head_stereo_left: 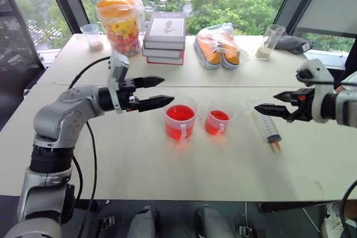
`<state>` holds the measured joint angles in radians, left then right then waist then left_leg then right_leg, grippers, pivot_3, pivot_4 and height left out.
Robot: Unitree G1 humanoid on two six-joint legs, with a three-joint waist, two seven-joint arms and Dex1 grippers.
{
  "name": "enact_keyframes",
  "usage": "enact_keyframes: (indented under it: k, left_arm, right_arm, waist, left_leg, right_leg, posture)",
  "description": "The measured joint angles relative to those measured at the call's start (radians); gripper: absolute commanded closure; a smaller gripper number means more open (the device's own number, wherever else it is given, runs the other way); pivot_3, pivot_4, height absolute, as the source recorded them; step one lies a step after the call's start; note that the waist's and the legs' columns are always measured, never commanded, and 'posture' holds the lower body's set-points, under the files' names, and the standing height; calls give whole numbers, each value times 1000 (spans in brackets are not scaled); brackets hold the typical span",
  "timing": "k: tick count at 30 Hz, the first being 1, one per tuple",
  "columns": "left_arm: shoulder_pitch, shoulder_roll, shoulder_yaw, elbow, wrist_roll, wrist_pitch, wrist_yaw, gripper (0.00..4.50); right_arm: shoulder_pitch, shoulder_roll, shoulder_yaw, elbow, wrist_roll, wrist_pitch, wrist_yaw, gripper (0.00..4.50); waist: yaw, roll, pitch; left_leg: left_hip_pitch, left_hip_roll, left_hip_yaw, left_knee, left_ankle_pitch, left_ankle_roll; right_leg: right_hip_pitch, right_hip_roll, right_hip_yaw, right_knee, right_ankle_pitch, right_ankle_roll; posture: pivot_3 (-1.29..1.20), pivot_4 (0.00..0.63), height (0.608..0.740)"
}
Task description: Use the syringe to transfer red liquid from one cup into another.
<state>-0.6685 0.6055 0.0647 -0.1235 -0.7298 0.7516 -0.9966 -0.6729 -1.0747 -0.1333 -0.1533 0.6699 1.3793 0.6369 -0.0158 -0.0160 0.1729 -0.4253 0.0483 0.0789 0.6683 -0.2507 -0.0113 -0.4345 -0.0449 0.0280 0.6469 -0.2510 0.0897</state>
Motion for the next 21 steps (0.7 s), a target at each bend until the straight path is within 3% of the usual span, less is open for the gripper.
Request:
enact_keyframes:
  k: [5, 11, 21]
  left_arm:
    - [-5, -21, -13, 5, 9, -22, -4, 0]
    - [2, -33, -15, 3, 22, -33, 0, 0]
    - [84, -41, 1, -83, 2, -30, 67, 0]
  right_arm:
    - [-216, 20, 248, 332, -146, -33, 48, 59]
    - [-377, 122, 534, 757, -362, -221, 248, 59]
    - [-492, 293, 649, 1151, -643, -512, 434, 59]
  waist:
    - [0, 0, 0]
    - [-1, 0, 0]
    - [-2, 0, 0]
  left_leg:
    - [-1, 0, 1, -1, 0, 0]
    - [-2, 0, 2, -1, 0, 0]
    - [-1, 0, 1, -1, 0, 0]
  right_leg:
    - [-1, 0, 0, 0, 0, 0]
    - [-3, 0, 0, 0, 2, 3]
    - [-2, 0, 0, 1, 2, 3]
  posture:
    - [0, 150, 740]
    - [0, 150, 740]
    - [0, 150, 740]
